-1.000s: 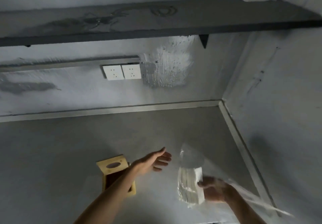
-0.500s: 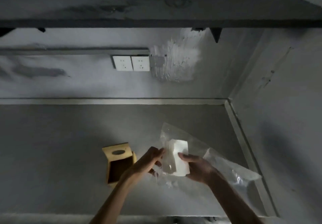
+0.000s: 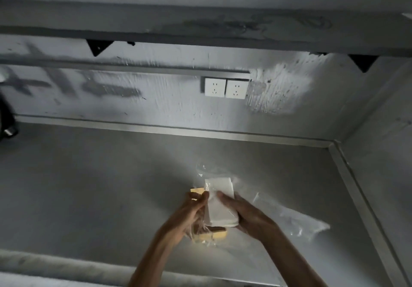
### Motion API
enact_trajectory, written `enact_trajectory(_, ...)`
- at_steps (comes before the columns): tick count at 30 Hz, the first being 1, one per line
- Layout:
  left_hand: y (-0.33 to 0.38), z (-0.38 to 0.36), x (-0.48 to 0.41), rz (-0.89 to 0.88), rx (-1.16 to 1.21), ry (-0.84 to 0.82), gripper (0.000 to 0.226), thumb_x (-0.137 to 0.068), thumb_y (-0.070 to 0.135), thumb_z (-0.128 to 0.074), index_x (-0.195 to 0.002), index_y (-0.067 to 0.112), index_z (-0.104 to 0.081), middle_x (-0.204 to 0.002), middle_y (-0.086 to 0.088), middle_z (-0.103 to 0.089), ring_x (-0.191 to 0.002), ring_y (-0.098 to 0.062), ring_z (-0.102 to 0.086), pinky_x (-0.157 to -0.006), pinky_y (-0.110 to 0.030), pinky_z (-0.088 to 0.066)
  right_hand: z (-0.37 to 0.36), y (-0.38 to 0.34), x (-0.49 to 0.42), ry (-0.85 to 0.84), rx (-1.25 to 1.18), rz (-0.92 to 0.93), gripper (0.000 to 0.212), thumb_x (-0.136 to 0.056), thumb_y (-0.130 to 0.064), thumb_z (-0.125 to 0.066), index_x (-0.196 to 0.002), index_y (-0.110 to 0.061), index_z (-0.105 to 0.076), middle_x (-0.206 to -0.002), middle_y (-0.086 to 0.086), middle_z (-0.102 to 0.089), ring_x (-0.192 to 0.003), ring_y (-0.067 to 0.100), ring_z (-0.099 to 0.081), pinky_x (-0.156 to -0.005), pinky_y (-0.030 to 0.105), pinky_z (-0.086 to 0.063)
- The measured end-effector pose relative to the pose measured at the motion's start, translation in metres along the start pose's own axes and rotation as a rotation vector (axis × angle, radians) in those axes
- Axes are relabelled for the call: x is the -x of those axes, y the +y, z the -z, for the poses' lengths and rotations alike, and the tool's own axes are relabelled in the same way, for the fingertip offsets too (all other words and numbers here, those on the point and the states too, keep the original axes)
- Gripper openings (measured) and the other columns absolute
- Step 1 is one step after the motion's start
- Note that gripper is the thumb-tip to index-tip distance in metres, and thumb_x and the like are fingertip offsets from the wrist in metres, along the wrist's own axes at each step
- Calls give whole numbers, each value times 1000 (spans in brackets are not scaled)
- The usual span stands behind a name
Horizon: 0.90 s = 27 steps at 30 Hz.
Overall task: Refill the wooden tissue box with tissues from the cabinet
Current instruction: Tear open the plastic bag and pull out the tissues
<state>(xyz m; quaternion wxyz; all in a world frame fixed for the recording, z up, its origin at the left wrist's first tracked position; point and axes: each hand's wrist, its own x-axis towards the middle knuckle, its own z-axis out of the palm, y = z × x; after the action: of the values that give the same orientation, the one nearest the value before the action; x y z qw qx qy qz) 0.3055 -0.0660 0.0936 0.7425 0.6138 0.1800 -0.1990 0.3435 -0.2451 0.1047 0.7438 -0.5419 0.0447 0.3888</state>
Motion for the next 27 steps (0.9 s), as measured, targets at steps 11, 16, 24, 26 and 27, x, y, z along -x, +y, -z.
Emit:
enact_trajectory(11, 6, 71, 16, -21, -76, 12, 35, -97, 38, -49, -117, 12, -36, -99, -12, -54, -77, -22, -62, -55, -34, -55, -75, 27, -40, 186, 64, 2, 67, -73, -38, -82, -125, -12, -50, -117, 17, -67, -100, 34, -69, -72, 46, -60)
enact_trajectory(16, 9, 103, 6, -95, -24, 191, 29, -97, 22, -54, -117, 9, -37, -70, -2, -67, -62, -23, -57, -61, -41, -43, -77, 15, -39, 163, 48, 32, 50, -79, -28, -78, -117, -3, -58, -96, 16, -69, -79, 26, -70, -62, 35, -58)
enact_trajectory(24, 1, 202, -13, -128, 293, 505, 15, -98, 16, -50, -111, 9, -47, -83, -13, -60, -51, -18, -69, -53, -35, -56, -28, 0, -27, 278, -58, 94, 50, -83, -30, -74, -126, -10, -57, -120, 23, -66, -111, 40, -63, -95, 55, -50)
enact_trajectory(26, -17, 216, -16, -105, 363, 550, 16, -98, 21, -50, -108, 8, -51, -87, -12, -61, -59, -21, -69, -61, -33, -54, -22, -1, -25, 330, -96, 136, 50, -84, -28, -72, -127, -10, -56, -116, 20, -68, -105, 37, -66, -84, 47, -56)
enact_trajectory(27, -25, 217, -15, -67, 374, 559, 15, -99, 24, -47, -102, 10, -53, -90, -10, -61, -67, -23, -67, -65, -32, -51, -19, -1, -23, 354, -110, 149, 49, -84, -28, -71, -127, -9, -57, -110, 17, -70, -99, 33, -68, -76, 41, -58)
